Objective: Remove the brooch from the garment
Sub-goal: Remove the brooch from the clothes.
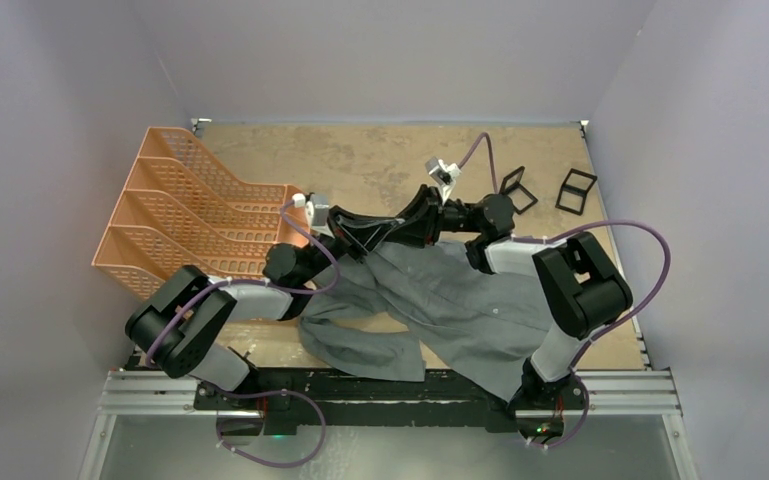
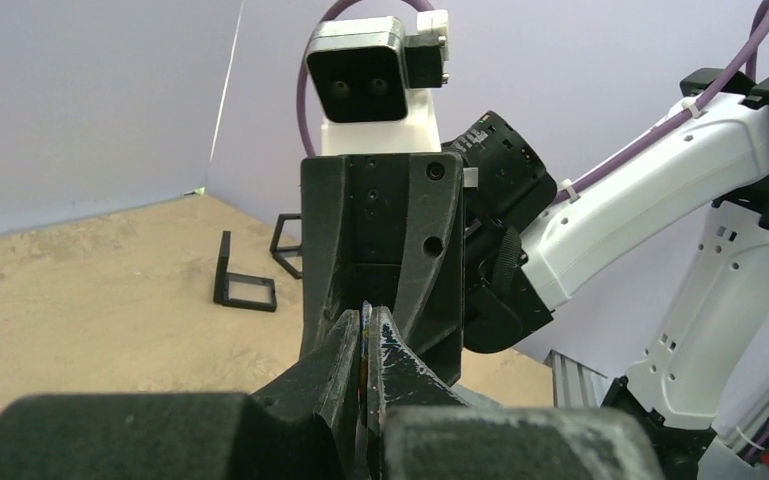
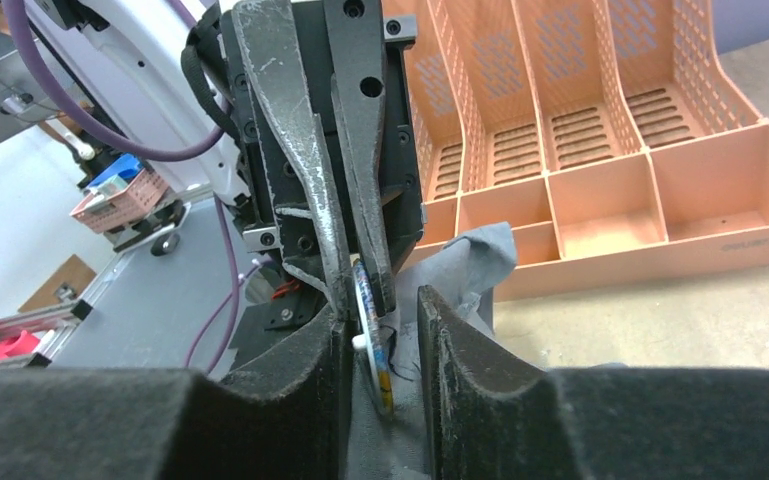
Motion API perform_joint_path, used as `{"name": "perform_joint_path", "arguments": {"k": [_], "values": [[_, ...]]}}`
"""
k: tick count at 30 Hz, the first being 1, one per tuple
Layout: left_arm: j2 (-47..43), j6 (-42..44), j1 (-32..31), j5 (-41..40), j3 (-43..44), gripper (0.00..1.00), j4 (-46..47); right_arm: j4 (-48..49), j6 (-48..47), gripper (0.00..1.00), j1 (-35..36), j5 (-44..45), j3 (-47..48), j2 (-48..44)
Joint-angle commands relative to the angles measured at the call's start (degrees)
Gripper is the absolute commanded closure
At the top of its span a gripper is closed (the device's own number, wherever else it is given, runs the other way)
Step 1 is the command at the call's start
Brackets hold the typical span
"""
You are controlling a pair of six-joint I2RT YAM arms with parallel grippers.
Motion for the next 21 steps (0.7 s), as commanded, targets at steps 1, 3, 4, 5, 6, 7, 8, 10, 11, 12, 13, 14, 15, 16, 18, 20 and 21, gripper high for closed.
{"name": "perform_joint_path", "arguments": {"k": [1,3,4,5,6,7,8,10,11,12,13,14,15,16,18,20,21], "values": [[0.89,-0.69,-2.87,6.95,0.61,1.00,14.97,27.79,-0.35,0.67,1.68,2.57,3.11,-0.50],[0.33,-0.31,-2.53,5.97,-0.23,1.00,14.90,27.85,-0.62,0.64,1.64,1.96,2.17,-1.40],[0.11,-0.20,-2.11,5.50,-0.61,1.00,14.92,27.85,-0.89,0.62,1.62,1.75,1.65,-2.04],[-0.04,-0.24,-1.62,5.06,-1.10,1.00,14.90,27.81,-1.27,0.60,1.55,1.56,0.97,-2.81],[-0.09,-0.23,-1.05,4.65,-1.45,1.00,14.70,27.71,-1.72,0.58,1.47,1.40,0.26,-3.64],[0.00,-0.28,-0.59,4.15,-1.84,1.00,14.49,27.62,-1.95,0.56,1.26,1.28,-0.55,-4.40],[-0.01,-0.24,-0.13,3.66,-2.22,1.00,14.37,27.53,-2.01,0.54,0.96,1.26,-1.28,-5.22],[0.24,0.11,0.62,2.92,-3.02,1.00,14.06,27.36,-2.15,0.49,0.14,1.04,-2.78,-6.70],[0.24,0.29,1.01,2.48,-3.30,1.00,13.74,27.14,-2.30,0.45,-0.37,0.89,-3.49,-7.38],[0.24,0.45,1.37,2.10,-3.64,1.00,13.45,26.90,-2.53,0.43,-0.80,0.64,-4.31,-7.97],[0.24,0.69,1.54,1.82,-3.95,1.00,13.30,26.67,-2.70,0.42,-1.23,0.42,-4.99,-8.63],[0.22,0.88,1.71,1.37,-4.26,1.00,13.19,26.65,-2.75,0.40,-1.66,0.38,-5.81,-8.98],[0.08,1.02,1.91,1.07,-4.56,1.00,13.15,26.63,-2.68,0.39,-2.05,0.33,-6.48,-9.23],[-0.09,1.10,2.08,0.84,-4.73,1.00,12.94,26.63,-2.58,0.38,-2.38,0.29,-6.98,-9.49],[-0.66,1.20,2.29,0.59,-4.96,1.00,12.41,26.55,-2.84,0.37,-2.94,0.49,-8.50,-9.89],[-1.17,1.21,2.41,0.81,-5.06,1.00,12.17,26.45,-3.34,0.38,-3.58,0.93,-9.68,-9.97],[-1.39,1.14,2.43,0.94,-5.06,1.00,12.02,26.37,-3.57,0.39,-3.91,1.20,-10.10,-9.81]]}}
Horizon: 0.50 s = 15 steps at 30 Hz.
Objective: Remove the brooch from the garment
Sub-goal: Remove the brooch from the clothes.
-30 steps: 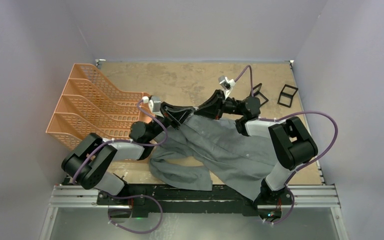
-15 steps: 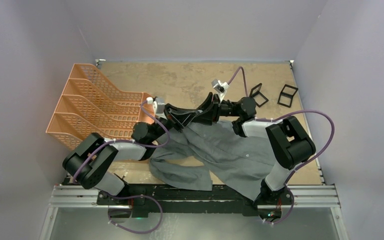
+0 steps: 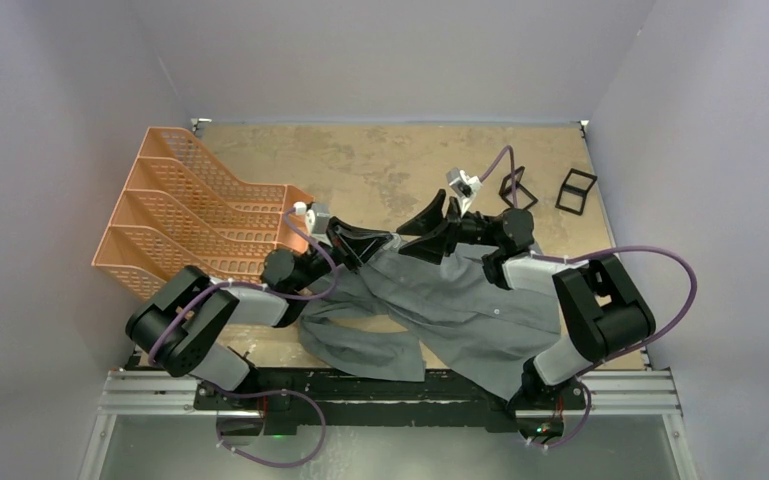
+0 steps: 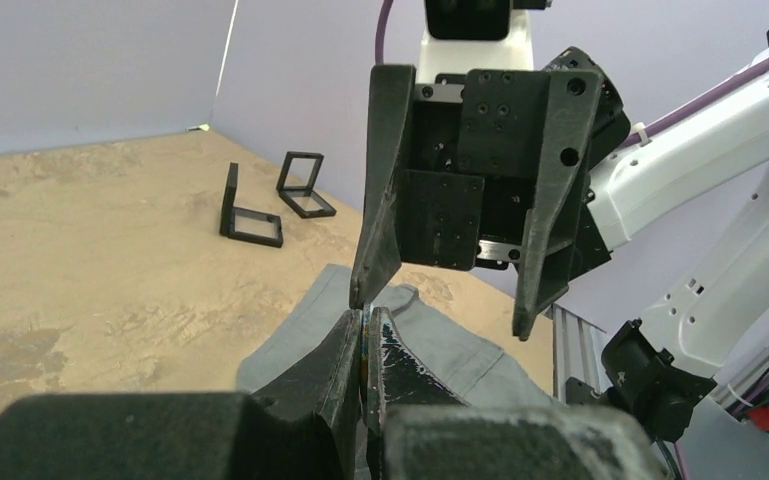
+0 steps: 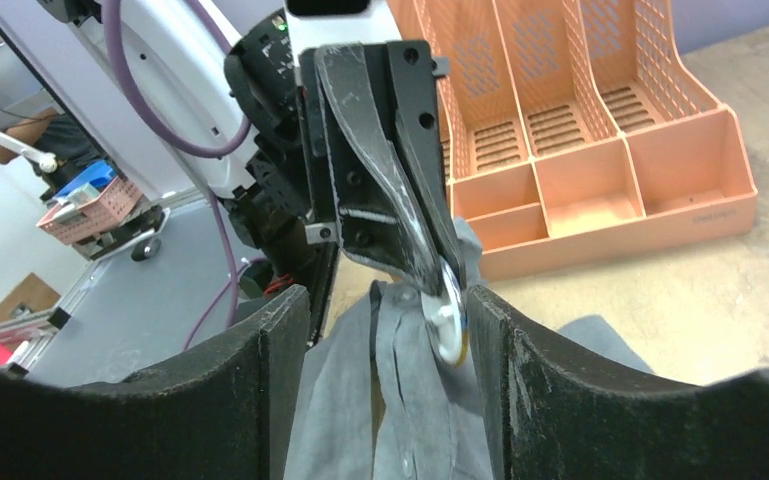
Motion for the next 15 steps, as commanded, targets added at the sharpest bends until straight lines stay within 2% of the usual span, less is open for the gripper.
{"name": "perform_joint_path", "arguments": {"k": [1,4,6,12,15], "values": [[-2.01,0.97,0.70,-0.06,-0.45,1.00,12.45,27.13,-1.50,0.41,-1.46,0.87,-2.14,-0.85],[-2.84,0.85,0.66,0.30,-0.79,1.00,12.41,27.13,-1.58,0.52,-2.20,0.50,-2.47,0.20],[-3.33,0.67,0.70,0.63,-0.97,1.00,12.37,27.32,-1.33,0.55,-2.38,0.08,-2.02,0.94],[-4.51,1.42,0.73,0.40,-1.32,1.00,11.55,27.79,-1.48,0.57,-2.35,1.58,-2.21,1.27],[-5.60,4.29,0.73,0.52,-1.11,1.00,7.42,25.93,-2.87,0.57,-2.33,2.76,-3.02,1.00]]}}
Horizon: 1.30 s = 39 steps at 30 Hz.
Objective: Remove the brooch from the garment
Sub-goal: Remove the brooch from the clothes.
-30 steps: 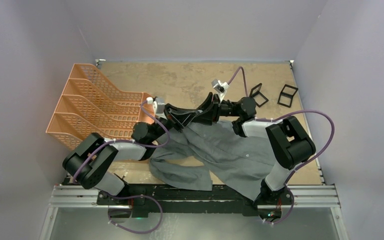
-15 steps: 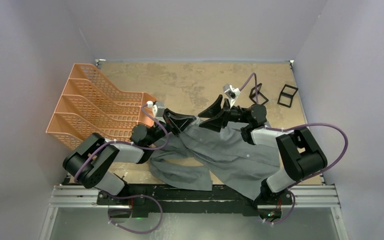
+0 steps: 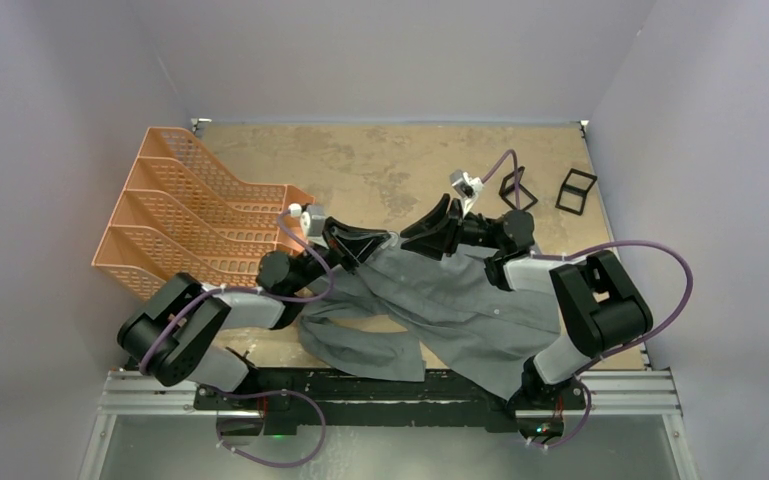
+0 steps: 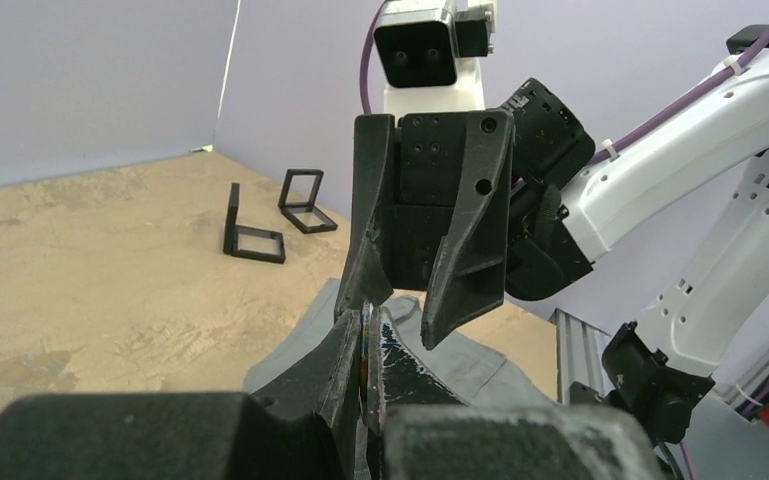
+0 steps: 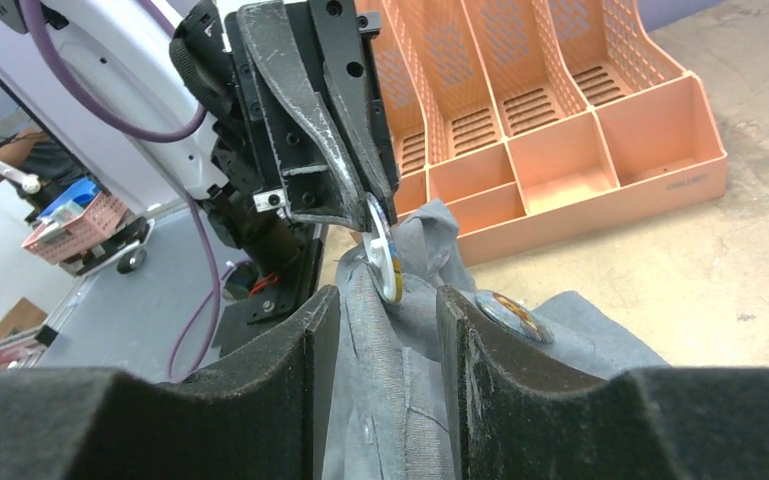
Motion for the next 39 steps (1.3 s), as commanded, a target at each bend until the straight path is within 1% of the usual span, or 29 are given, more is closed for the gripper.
{"name": "perform_joint_path", "arguments": {"k": [1,4,6,10,12,13,15,17,24,30,33,37,39], "values": [[-3.51,5.20,0.44,0.27,-0.28,1.00,5.75,24.77,-3.11,0.57,-0.11,2.30,-0.95,-0.83],[-7.16,11.22,0.33,-1.44,-0.23,1.00,-3.79,20.41,-6.34,0.57,-0.12,3.35,-2.59,-2.34],[-9.64,14.92,0.33,-2.90,-0.27,1.00,-9.73,14.57,-10.06,0.57,-0.12,5.15,-3.57,-4.25],[-12.63,20.30,0.10,-5.11,0.47,1.00,-18.80,-0.25,-18.24,0.56,-0.03,9.51,-5.08,-8.96],[-12.70,22.16,-0.33,-5.78,1.26,1.00,-22.05,-10.34,-23.69,0.56,0.19,11.85,-5.30,-11.76],[-12.52,23.12,-0.62,-5.98,1.61,1.00,-23.33,-13.81,-26.40,0.55,0.52,13.02,-5.10,-13.25],[-12.30,24.76,-1.52,-6.58,2.34,1.00,-26.26,-24.60,-31.06,0.55,1.56,16.07,-4.22,-15.47],[-12.28,26.98,-2.80,-7.58,3.05,1.00,-29.99,-31.22,-33.45,0.55,2.42,19.65,-3.47,-16.79],[-14.14,33.00,-5.65,-12.10,5.19,1.00,-41.68,-43.11,-32.09,0.56,3.01,28.71,-3.77,-18.00],[-16.43,36.74,-6.58,-14.94,6.34,1.00,-49.73,-48.31,-31.12,0.56,6.20,30.27,-4.72,-18.54],[-18.14,38.53,-6.99,-16.94,7.07,1.00,-54.04,-51.31,-30.44,0.56,7.72,34.10,-4.65,-18.24],[-20.92,40.74,-7.50,-20.52,7.54,1.00,-58.64,-55.57,-29.30,0.55,7.76,41.41,-4.29,-17.32],[-22.48,41.49,-7.62,-21.96,7.55,1.00,-60.55,-58.89,-28.97,0.55,7.74,43.34,-3.56,-16.79]]}}
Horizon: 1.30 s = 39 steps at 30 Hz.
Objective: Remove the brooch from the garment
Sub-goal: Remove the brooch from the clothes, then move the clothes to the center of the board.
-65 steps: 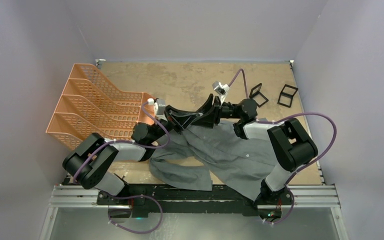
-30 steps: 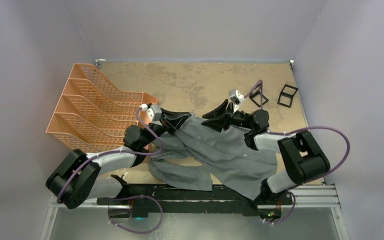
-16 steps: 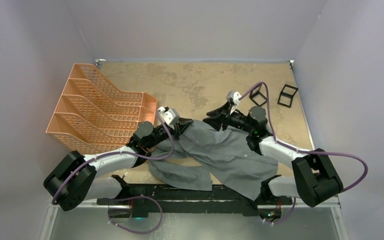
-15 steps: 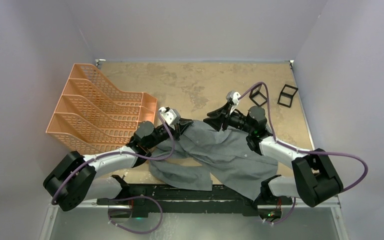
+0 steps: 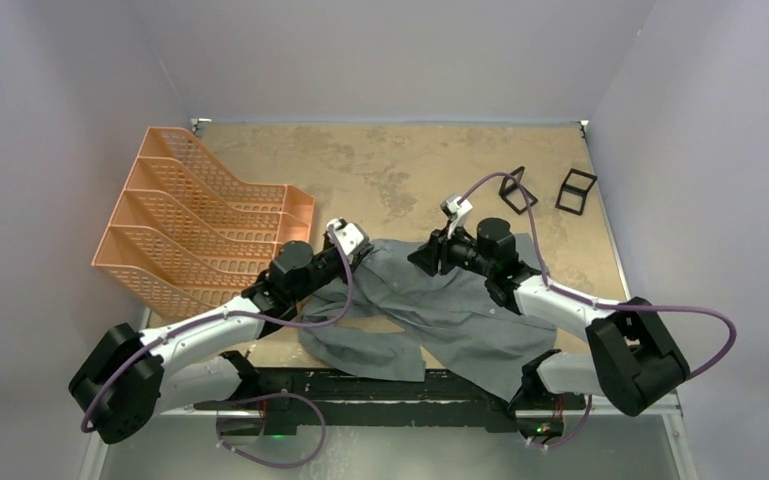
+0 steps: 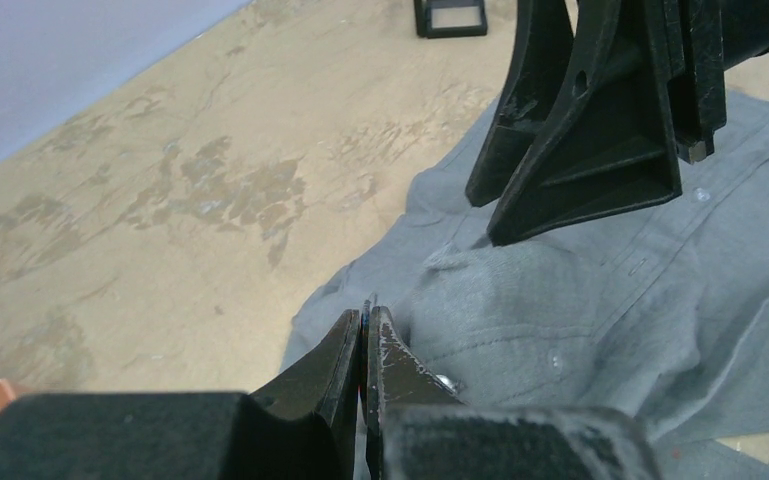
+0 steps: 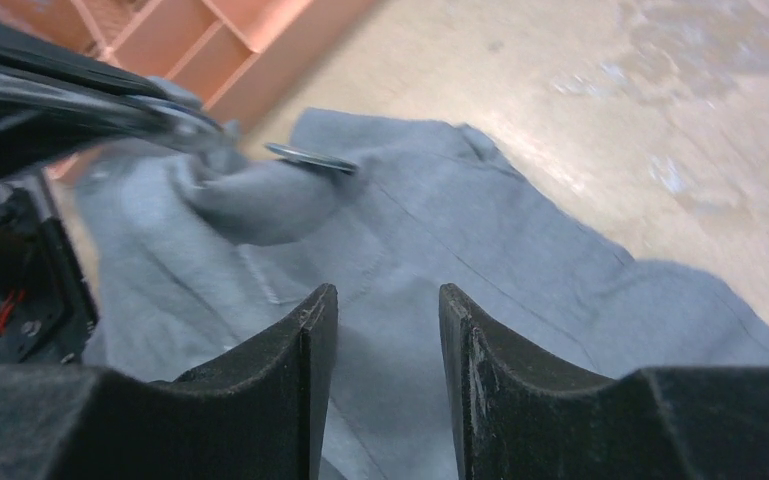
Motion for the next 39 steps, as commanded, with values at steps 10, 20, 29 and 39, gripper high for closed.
{"name": "perform_joint_path", "arguments": {"k": [10,20,29,39], "values": [[-13.59,1.98,-1.26,-17.09,1.24,1.00,-7.82,-18.85,2.64,0.49,-0.16,18.01,5.62,0.55],[-21.38,-5.90,-1.31,-21.39,-1.56,1.00,-5.27,-25.41,10.27,0.46,-4.32,26.34,7.46,8.99],[-23.43,-7.53,-1.30,-18.65,-2.21,1.00,-4.24,-23.83,12.25,0.45,-15.32,28.15,12.65,17.37],[-23.01,-12.95,-1.28,-13.09,-2.87,1.00,-0.70,-15.56,5.85,0.42,-18.33,21.84,15.94,8.32]]}}
